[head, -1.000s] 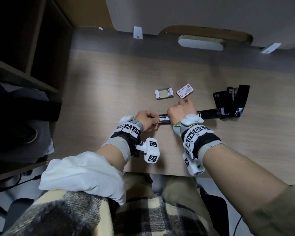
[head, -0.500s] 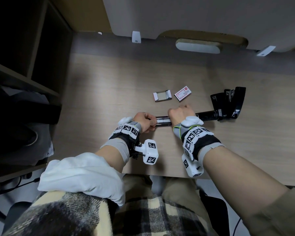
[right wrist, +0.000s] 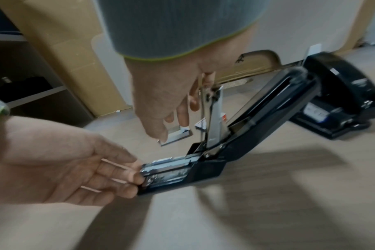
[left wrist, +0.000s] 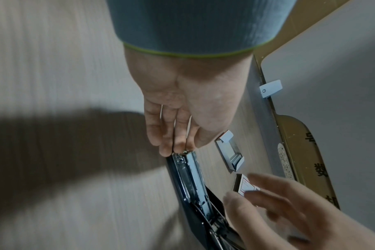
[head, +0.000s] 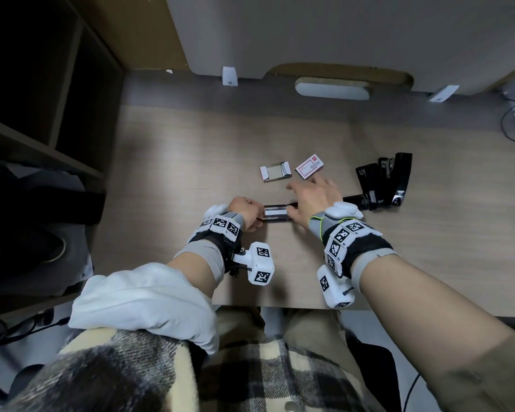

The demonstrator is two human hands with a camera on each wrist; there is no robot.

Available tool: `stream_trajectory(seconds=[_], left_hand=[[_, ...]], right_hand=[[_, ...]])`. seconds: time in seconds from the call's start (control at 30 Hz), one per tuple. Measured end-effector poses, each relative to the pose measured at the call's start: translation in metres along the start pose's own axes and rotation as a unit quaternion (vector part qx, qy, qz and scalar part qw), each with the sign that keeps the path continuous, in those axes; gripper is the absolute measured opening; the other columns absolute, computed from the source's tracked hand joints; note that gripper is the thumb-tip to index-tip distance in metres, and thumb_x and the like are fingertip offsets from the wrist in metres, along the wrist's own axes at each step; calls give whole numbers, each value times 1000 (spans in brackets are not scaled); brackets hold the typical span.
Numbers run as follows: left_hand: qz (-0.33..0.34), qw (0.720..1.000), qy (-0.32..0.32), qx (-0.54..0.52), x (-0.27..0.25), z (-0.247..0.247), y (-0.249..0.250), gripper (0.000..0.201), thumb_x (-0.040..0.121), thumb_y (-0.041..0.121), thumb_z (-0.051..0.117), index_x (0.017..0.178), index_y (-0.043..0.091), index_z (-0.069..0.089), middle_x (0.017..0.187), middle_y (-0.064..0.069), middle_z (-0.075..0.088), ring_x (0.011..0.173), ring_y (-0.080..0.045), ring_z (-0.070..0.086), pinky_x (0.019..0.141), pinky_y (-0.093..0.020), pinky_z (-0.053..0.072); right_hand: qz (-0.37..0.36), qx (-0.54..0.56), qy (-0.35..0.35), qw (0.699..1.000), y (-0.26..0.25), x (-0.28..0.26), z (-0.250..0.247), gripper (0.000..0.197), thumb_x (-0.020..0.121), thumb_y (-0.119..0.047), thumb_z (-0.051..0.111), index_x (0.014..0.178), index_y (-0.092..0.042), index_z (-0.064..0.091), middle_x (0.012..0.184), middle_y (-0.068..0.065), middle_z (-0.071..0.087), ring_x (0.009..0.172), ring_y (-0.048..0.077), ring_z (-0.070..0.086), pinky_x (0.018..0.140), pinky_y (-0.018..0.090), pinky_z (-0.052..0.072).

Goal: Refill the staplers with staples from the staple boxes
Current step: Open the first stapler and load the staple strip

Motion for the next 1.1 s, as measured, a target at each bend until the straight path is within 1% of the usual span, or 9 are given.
stream_trajectory(seconds=[0.17,0.23,0.33,0.43,0.53,0.67,0.8,0.9,1.1], left_hand=[[-30,999,-20,27,-4,5,-2,24,95,17,46,78,7,59,85,-11,64,68,-25,61,58,-29,48],[-33,998,-23,43,-4,9,0,32,98,25,42,81,5,60,84,-10,66,66,-24,62,55,-28,47],[-38,998,-24,46,-6,12,5,41,101,35,38,92,3,61,77,-8,63,66,-25,60,56,-28,44],[-49,998,-31,32,-5,15,3,47,101,42,35,83,4,59,78,-9,62,71,-27,58,60,-30,44],[-60,997,-37,19,-6,16,2,54,100,49,32,85,4,58,82,-11,62,71,-27,57,60,-31,41],[-70,996,-53,25,-1,17,0,62,95,60,30,83,6,59,93,-12,66,84,-31,61,69,-33,42],[-74,994,-76,13,-1,20,1,67,94,64,26,82,6,58,99,-15,65,89,-33,61,82,-37,42],[-80,993,-85,-3,-4,20,0,72,94,67,23,81,6,58,99,-14,63,90,-31,59,76,-34,39],[-66,992,-101,-36,-14,12,-3,72,93,69,32,108,6,62,106,-11,64,90,-25,59,66,-30,40]], right_hand=[[60,-69,-32,995,43,-16,-3,74,62,-73,65,121,-30,53,115,0,61,111,25,48,96,41,30],[100,-70,-65,990,64,-26,6,62,73,-56,69,124,-27,50,118,3,56,115,27,45,101,43,29],[199,-33,-113,973,98,-39,14,36,93,-18,46,128,-16,46,124,12,50,120,32,43,104,41,32],[141,-94,-152,974,99,-32,21,31,98,-9,36,125,-5,51,125,18,52,121,34,46,91,36,38],[145,-84,-177,970,97,-29,14,36,91,-3,40,123,-9,55,120,14,58,120,33,48,81,38,40],[134,-19,-162,977,88,-28,-4,30,83,-17,62,113,-16,61,108,8,61,98,30,62,69,32,46],[75,58,-115,989,75,-32,-22,35,72,-30,74,105,-27,63,106,-3,60,100,21,61,72,26,45],[41,80,-92,992,51,-33,-28,38,75,-31,75,110,-22,64,112,-1,60,107,22,58,72,23,34],[7,103,-79,992,9,-13,-9,41,72,-35,73,109,-24,62,111,1,63,106,25,59,81,33,49]])
Point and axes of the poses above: each hand's wrist, its own x-axis towards the middle knuckle, its own z-axis out of the palm, y = z × x, the point moved 10 cm from there along x, towards the middle knuckle
